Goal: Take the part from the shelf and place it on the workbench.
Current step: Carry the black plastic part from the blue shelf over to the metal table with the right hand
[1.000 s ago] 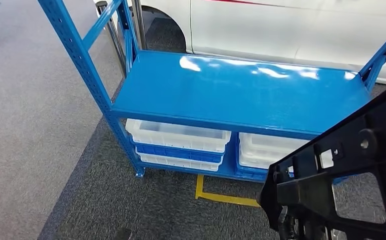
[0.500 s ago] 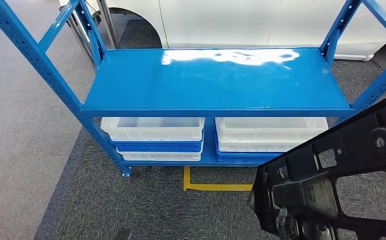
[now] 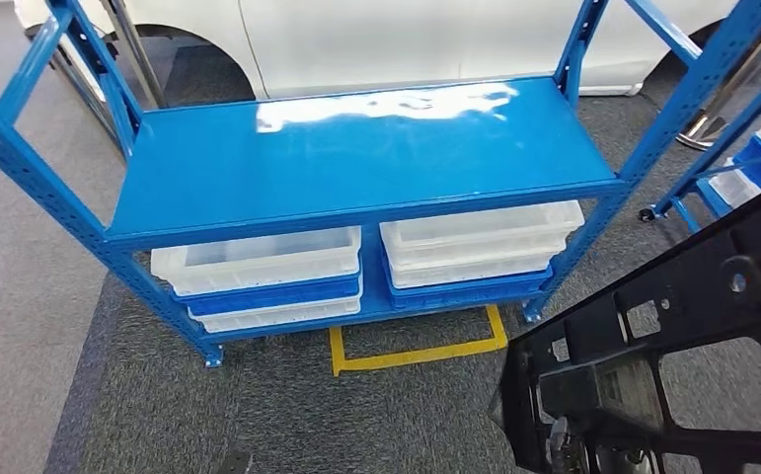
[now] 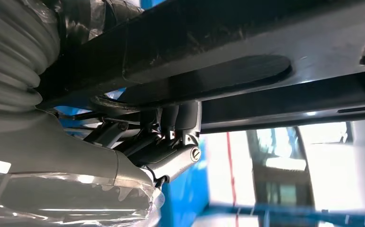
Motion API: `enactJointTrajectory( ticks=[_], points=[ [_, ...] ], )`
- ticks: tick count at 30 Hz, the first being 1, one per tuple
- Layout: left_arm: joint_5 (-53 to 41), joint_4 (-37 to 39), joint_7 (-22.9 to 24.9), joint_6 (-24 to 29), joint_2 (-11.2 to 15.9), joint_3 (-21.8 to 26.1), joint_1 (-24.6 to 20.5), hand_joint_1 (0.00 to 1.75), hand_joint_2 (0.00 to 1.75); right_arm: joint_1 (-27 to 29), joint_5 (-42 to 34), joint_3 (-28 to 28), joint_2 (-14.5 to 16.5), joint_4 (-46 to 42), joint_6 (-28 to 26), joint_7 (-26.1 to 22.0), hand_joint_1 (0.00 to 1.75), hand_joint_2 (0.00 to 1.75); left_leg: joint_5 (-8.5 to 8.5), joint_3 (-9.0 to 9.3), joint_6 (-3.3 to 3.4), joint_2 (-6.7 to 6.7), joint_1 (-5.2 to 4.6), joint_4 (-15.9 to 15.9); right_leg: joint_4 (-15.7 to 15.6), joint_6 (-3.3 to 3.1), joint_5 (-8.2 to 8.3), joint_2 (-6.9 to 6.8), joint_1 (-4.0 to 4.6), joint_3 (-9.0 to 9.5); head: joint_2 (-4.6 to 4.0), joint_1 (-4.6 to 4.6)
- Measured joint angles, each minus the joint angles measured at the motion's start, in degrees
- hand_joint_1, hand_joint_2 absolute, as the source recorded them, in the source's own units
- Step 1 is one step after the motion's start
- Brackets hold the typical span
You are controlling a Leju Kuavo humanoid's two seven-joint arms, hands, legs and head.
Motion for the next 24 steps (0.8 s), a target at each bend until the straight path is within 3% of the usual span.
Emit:
enactJointTrajectory(
  ticks=[1,3,5,8,10,12,14,15,16,17,19,21,23,24],
  points=[
    [0.0,0.0,0.1,0.0,0.0,0.0,0.0,0.0,1.75,0.2,0.0,-0.1,0.0,0.1,-0.1,0.0,1.75,1.75,-0.2,-0.1,-0.25,0.7,0.11,0.3,-2.2,0.26,1.62,-0.41,-0.22,1.19,0.01,0.01],
    [0.0,0.0,0.3,-0.2,0.0,0.0,-0.1,0.0,1.75,0.3,-0.1,-0.1,0.0,0.1,-0.2,-0.2,1.75,1.75,-0.77,-0.27,-1.02,1.84,0.22,1.1,-9.4,0.41,4.75,-2.09,-0.28,5.04,0.01,0.01],
    [0.0,0.0,0.7,-0.5,0.0,0.1,-0.2,0.0,1.75,0.3,-0.2,-0.1,0.0,0.3,-0.3,-0.5,1.75,1.75,-1.3,-0.33,-1.86,2.69,0.08,1.7,-13.2,-0.39,5.61,-3.02,0.06,6.89,0.0,-0.05],
    [-0.1,0.0,1.0,-1.1,0.1,0.1,-0.4,0.0,1.75,0.3,-0.6,-0.1,0.0,1.1,-0.5,-0.8,1.75,1.75,-1.51,-0.09,-2.71,3.65,0.05,1.9,-13.3,-1.83,5.74,-1.79,0.35,6.53,0.0,-0.09],
    [-0.3,0.0,0.8,-1.3,0.2,0.1,-0.4,0.0,1.75,0.2,-0.8,-0.1,0.1,1.6,-0.7,-1.3,1.75,1.75,-3.32,-0.82,-3.22,2.06,0.26,3.9,-13.6,-2.65,6.2,-0.92,0.15,6.27,0.0,-0.09],
    [-0.5,0.0,0.5,-1.5,0.2,0.1,-0.3,0.0,1.75,0.0,-1.0,-0.1,0.2,2.0,-1.0,-1.9,1.75,1.75,-7.34,-3.5,-3.43,-0.63,0.36,10.3,-13.7,-3.27,6.6,0.05,0.18,5.87,0.0,-0.11],
    [-0.7,0.0,0.3,-1.5,0.2,0.1,0.0,0.0,1.75,0.0,-1.1,-0.1,0.3,2.4,-1.4,-2.2,1.75,1.75,-10.21,-6.61,-3.28,-1.69,0.34,17.3,-13.6,-3.55,6.8,1.23,0.43,5.52,0.01,-0.11],
    [-0.8,0.0,0.2,-1.5,0.2,0.1,0.0,0.0,1.75,0.0,-1.2,-0.1,0.3,2.5,-1.6,-2.2,1.75,1.75,-10.06,-7.16,-3.1,-1.82,0.32,18.6,-13.5,-3.6,6.86,1.94,0.57,5.43,0.01,-0.11],
    [-0.9,0.0,0.2,-1.5,0.2,0.1,0.1,0.0,1.75,0.1,-1.2,-0.1,0.3,2.5,-1.7,-2.3,1.75,1.75,-8.76,-6.67,-2.83,-1.98,0.29,17.6,-13.5,-3.61,6.89,2.67,0.68,5.41,0.01,-0.11],
    [-1.1,0.0,0.1,-1.5,0.2,0.1,0.1,0.0,1.75,0.2,-1.2,-0.1,0.3,2.6,-1.8,-2.3,1.75,1.75,-6.67,-5.32,-2.45,-2.49,0.22,14.7,-13.4,-3.59,6.91,3.44,0.78,5.45,0.0,-0.11],
    [-1.2,0.0,0.1,-1.4,0.4,0.1,0.1,0.0,1.75,0.3,-1.2,-0.1,0.4,2.6,-2.1,-2.4,1.75,1.75,-2.92,-2.13,-1.5,-5.61,0.13,7.2,-13.2,-3.38,7.02,4.8,0.83,5.37,0.0,-0.08],
    [-1.3,0.0,0.1,-1.3,0.6,0.1,0.1,0.0,1.75,0.6,-1.2,-0.1,0.4,2.6,-2.5,-2.4,1.75,1.75,-1.87,-0.59,-1.09,-7.78,0.01,3.3,-13.1,-2.76,7.38,6.14,0.6,4.79,0.0,-0.1],
    [-1.3,0.0,0.2,-1.3,0.6,0.1,0.0,0.0,1.75,1.0,-1.2,-0.1,0.4,2.7,-2.8,-2.4,1.75,1.75,-1.75,-0.3,-1.09,-6.69,0.1,2.3,-13.1,-1.88,7.88,7.29,0.39,4.16,0.0,-0.14],
    [-1.4,0.0,0.2,-1.3,0.6,0.1,0.0,0.0,1.75,1.2,-1.2,-0.1,0.4,2.7,-2.9,-2.4,1.75,1.75,-1.47,-0.2,-0.97,-5.9,0.22,1.9,-12.9,-1.53,7.79,6.5,0.45,3.86,0.0,-0.1]
  ],
)
